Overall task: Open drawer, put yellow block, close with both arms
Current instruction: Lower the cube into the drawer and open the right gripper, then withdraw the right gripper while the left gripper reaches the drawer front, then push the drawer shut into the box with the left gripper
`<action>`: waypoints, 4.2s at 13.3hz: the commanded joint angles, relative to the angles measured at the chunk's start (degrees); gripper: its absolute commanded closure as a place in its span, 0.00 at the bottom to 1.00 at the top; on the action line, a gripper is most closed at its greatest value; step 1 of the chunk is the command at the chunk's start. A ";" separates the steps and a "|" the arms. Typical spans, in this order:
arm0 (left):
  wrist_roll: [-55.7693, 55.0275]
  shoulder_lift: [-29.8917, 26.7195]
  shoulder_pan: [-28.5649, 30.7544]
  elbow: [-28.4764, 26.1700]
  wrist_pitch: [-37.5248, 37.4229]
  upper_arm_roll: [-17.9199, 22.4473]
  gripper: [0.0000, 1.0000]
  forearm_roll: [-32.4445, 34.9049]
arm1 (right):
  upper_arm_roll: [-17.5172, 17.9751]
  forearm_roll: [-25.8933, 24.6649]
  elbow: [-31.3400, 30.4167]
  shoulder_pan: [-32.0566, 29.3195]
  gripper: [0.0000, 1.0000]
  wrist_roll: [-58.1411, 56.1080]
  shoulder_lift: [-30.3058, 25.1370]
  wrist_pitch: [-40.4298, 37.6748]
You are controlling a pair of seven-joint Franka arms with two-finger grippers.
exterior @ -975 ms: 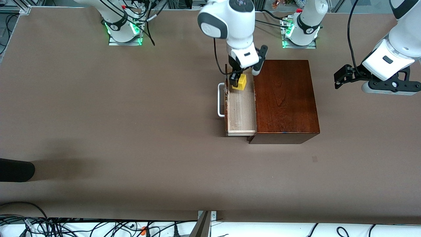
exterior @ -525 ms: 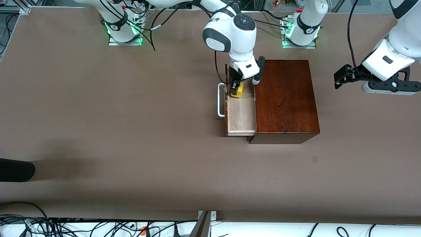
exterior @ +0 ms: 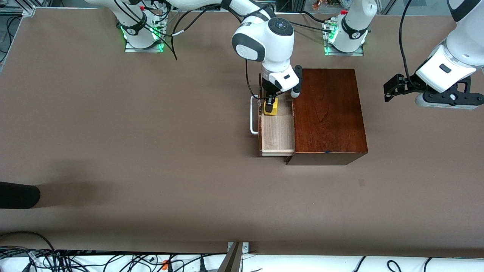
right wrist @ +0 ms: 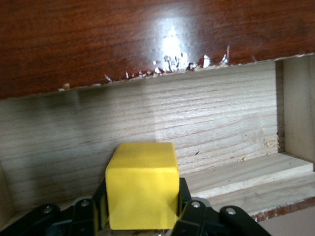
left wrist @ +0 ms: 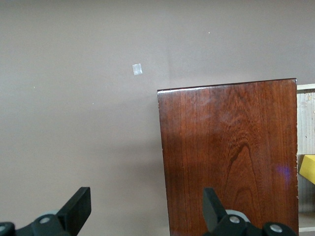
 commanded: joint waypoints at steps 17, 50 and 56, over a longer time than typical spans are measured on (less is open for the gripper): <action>1.28 -0.71 0.16 -0.48 -2.72 -0.65 0.00 -0.22 | -0.09 1.37 4.53 -1.44 0.00 -2.80 -3.48 -10.12; 55.07 34.62 -32.71 3.31 29.27 -7.68 0.00 -0.06 | -19.08 26.53 -19.03 -34.15 0.00 15.75 -38.74 -19.89; 55.07 33.13 -29.55 2.51 22.26 -7.50 0.00 2.68 | -20.39 25.02 -18.67 -34.23 0.00 14.69 -38.65 -19.89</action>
